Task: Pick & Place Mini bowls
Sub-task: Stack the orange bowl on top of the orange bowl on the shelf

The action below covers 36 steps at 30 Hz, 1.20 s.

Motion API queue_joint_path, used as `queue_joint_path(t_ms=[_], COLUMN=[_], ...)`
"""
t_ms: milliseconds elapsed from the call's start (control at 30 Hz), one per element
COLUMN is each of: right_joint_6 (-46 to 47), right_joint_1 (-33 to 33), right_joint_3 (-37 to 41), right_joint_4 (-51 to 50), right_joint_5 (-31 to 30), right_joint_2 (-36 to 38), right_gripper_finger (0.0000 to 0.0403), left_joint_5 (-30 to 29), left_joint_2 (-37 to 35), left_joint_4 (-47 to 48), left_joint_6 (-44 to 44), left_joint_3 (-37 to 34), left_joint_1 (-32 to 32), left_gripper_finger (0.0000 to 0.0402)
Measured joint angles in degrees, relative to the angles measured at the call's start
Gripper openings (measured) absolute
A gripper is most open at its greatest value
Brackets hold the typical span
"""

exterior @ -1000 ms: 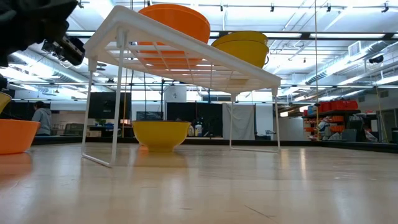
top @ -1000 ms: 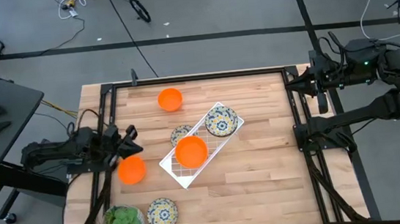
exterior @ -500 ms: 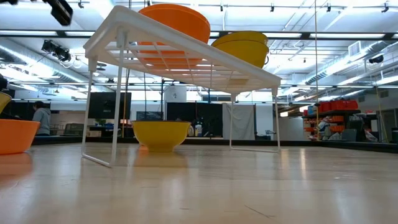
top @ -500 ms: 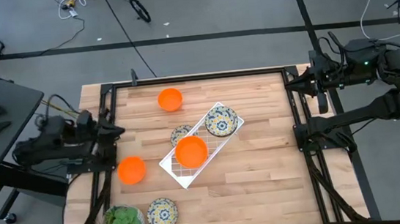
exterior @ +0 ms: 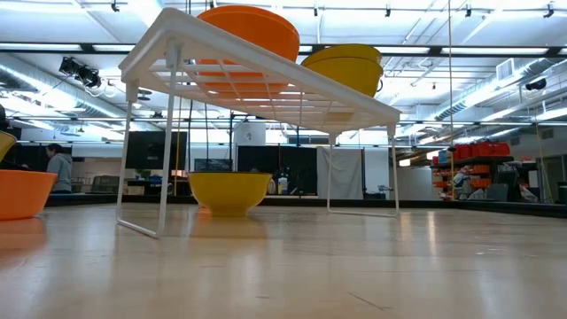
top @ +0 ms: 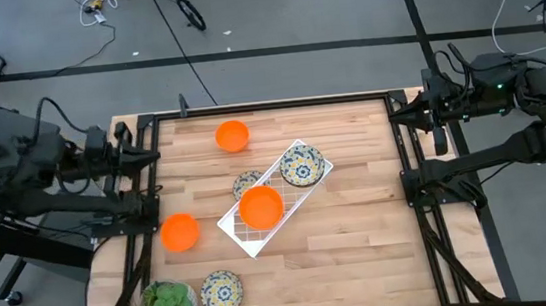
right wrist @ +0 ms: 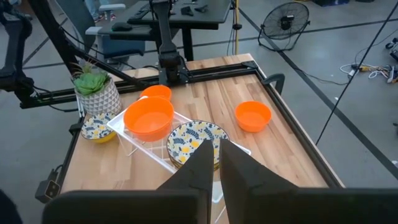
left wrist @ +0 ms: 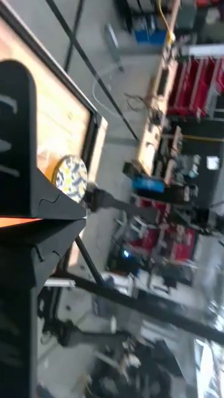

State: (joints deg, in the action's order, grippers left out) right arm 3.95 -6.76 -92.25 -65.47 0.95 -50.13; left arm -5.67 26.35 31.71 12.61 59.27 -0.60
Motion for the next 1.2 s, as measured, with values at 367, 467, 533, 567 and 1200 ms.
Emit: queue_joint_path(t_ms=[367,467,533,567,1200], right_joint_6=[0.0,0.0,0.0,0.0,0.0], right_joint_1=[0.0,0.0,0.0,0.0,0.0], right_joint_3=[0.0,0.0,0.0,0.0,0.0], right_joint_4=[0.0,0.0,0.0,0.0,0.0], right_joint_5=[0.0,0.0,0.0,0.0,0.0], right_joint_2=[0.0,0.0,0.0,0.0,0.0], right_gripper_finger=[0.0032,0.0032,0.0032,0.0032,0.0032], left_joint_5=[-9.7,-9.8,-9.6,-9.6,-4.6], left_joint_2=[13.8,15.3,15.9,16.0,18.8], left_joint_4=[12.2,12.8,12.8,12.9,22.0], left_joint_6=[-8.1,-10.6,-11.7,-12.1,-16.1], left_joint_3=[21.9,24.8,25.9,26.3,26.7], left_joint_1=[0.0,0.0,0.0,0.0,2.2], left_gripper_finger=[0.0001,0.0001,0.0001,0.0001,0.0001])
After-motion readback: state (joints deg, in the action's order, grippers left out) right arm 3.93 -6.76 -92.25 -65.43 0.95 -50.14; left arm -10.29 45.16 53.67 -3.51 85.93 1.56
